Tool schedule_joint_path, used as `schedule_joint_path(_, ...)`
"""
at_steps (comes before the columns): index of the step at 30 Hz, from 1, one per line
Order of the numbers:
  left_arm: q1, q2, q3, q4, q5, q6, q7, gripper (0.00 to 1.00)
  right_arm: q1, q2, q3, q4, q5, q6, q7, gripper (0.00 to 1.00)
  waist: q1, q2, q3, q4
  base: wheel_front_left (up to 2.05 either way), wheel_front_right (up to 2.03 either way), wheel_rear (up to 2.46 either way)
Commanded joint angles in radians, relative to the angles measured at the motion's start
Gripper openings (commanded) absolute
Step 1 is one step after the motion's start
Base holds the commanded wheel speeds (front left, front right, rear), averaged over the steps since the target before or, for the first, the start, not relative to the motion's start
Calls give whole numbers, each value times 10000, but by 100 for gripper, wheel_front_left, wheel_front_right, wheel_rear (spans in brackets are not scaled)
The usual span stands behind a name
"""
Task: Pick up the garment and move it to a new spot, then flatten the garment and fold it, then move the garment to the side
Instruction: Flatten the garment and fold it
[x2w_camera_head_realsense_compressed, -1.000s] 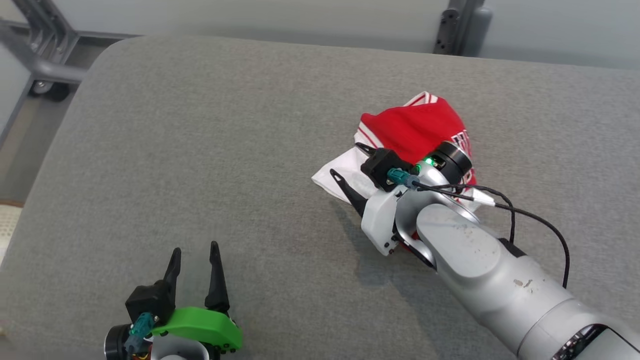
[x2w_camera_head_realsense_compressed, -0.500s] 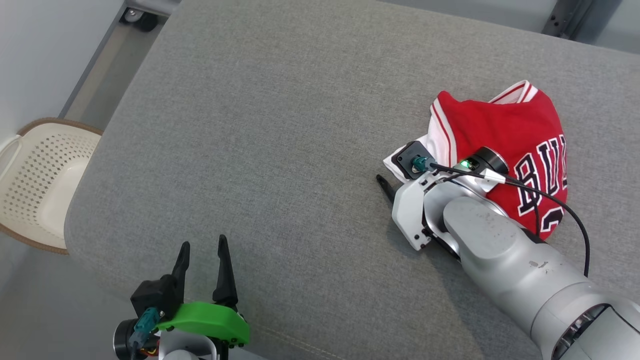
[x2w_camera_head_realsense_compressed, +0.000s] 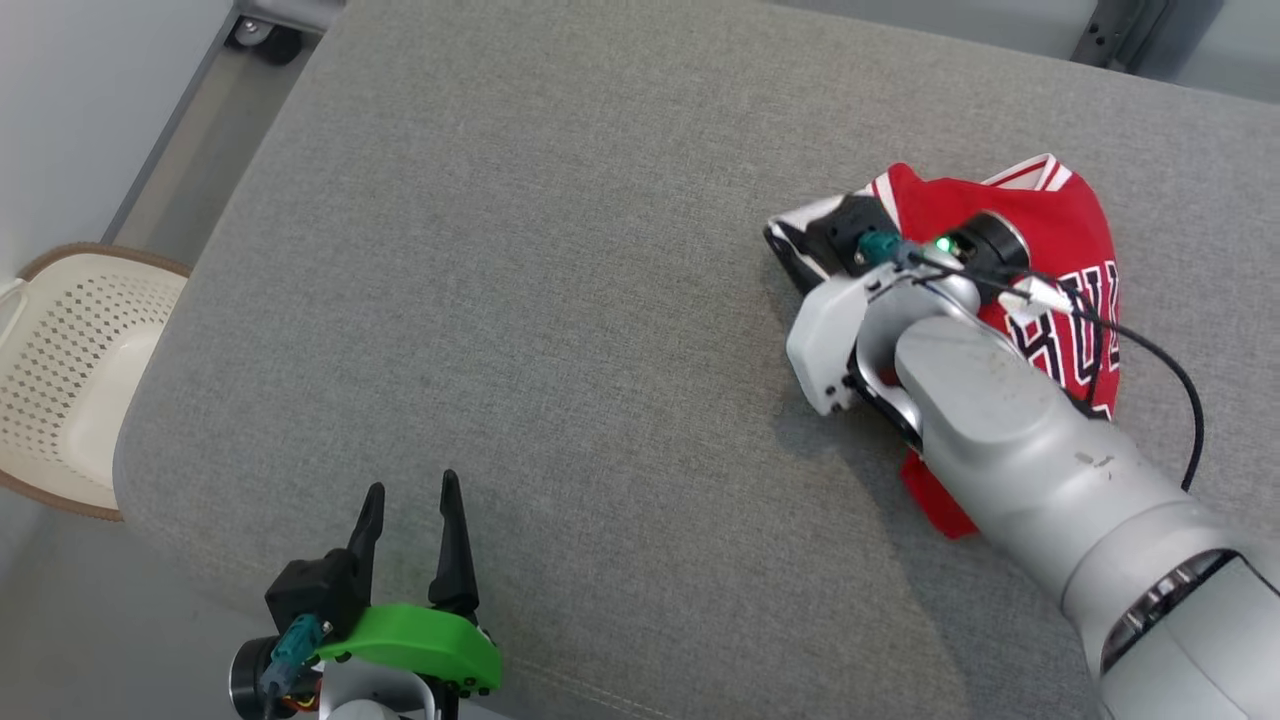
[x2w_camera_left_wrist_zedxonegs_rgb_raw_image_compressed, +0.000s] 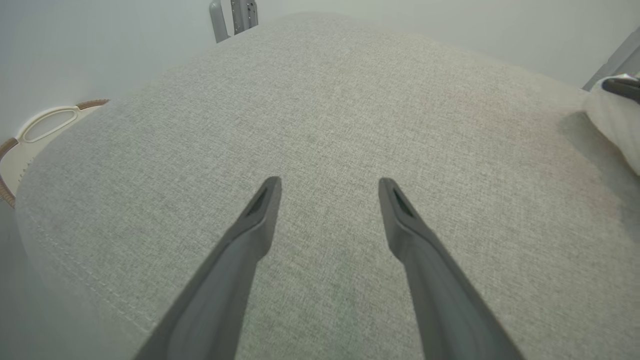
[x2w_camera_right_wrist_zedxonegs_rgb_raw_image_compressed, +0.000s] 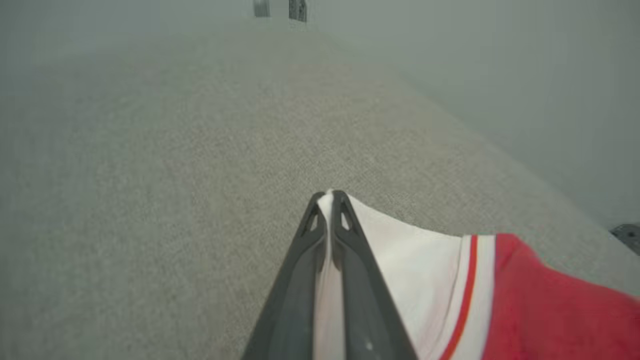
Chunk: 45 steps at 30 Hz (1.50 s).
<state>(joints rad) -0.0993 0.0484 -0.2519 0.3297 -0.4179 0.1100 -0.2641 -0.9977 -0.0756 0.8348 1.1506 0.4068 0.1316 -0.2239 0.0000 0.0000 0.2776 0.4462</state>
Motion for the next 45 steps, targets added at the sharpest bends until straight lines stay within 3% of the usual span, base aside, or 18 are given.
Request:
schedule_joint_path(1, -153, 40, 13, 30, 143, -42, 3, 100, -418, 91, -191, -259, 131, -18, -209, 0, 0, 0, -175, -149, 0, 0, 0)
schedule_joint_path(6, -45, 40, 8, 150, 242, -106, 3, 100, -1705, 168, -1652, -1941, 213, -18, -426, 0, 0, 0, -503, -292, 0, 0, 0)
schedule_joint_path(14, 277, 39, 275, 370, 605, -205, 3, 100, -2317, 208, -5179, -5590, -1323, -16, -410, 0, 0, 0, -1180, -438, 0, 0, 0)
schedule_joint_path(16, 341, 39, 391, 384, 688, -222, 3, 100, -2148, 212, -5780, -5921, -1615, -16, -411, 0, 0, 0, -1299, -564, 0, 0, 0)
schedule_joint_path(22, 460, 36, 672, 334, 837, -306, 3, 100, -905, -223, -7051, -5682, -2286, -16, -412, 0, 0, 0, -1380, -1228, 0, 0, 0)
schedule_joint_path(30, 71, 37, 593, 290, 874, -421, 3, 100, 2549, -1748, -9251, -4360, -3067, -16, -414, 0, 0, 0, -1044, -2125, 0, 0, 0)
schedule_joint_path(35, -163, 39, 566, 338, 1018, -511, 3, 100, 4167, -1904, -10504, -3612, -3529, -16, -414, 0, 0, 0, -813, -2517, 0, 0, 0)
schedule_joint_path(36, -202, 37, 556, 359, 1066, -513, 3, 100, 4375, -1820, -10715, -3501, -3583, -18, -414, 14, 0, 0, -777, -2604, 0, 0, 0)
schedule_joint_path(37, -231, 39, 564, 374, 1087, -534, 3, 100, 4510, -1777, -10828, -3439, -3698, -16, -414, 47, 0, 0, -750, -2676, 0, 0, 0)
schedule_joint_path(38, -256, 39, 566, 394, 1120, -560, 3, 100, 4647, -1676, -10932, -3414, -3812, -16, -414, 100, 0, 0, -729, -2762, 0, 0, 0)
schedule_joint_path(45, -370, 39, 664, 446, 1224, -622, 3, 100, 5172, -807, -10776, -4165, -4116, -16, -413, 100, 0, 0, -789, -3306, 0, 0, 0)
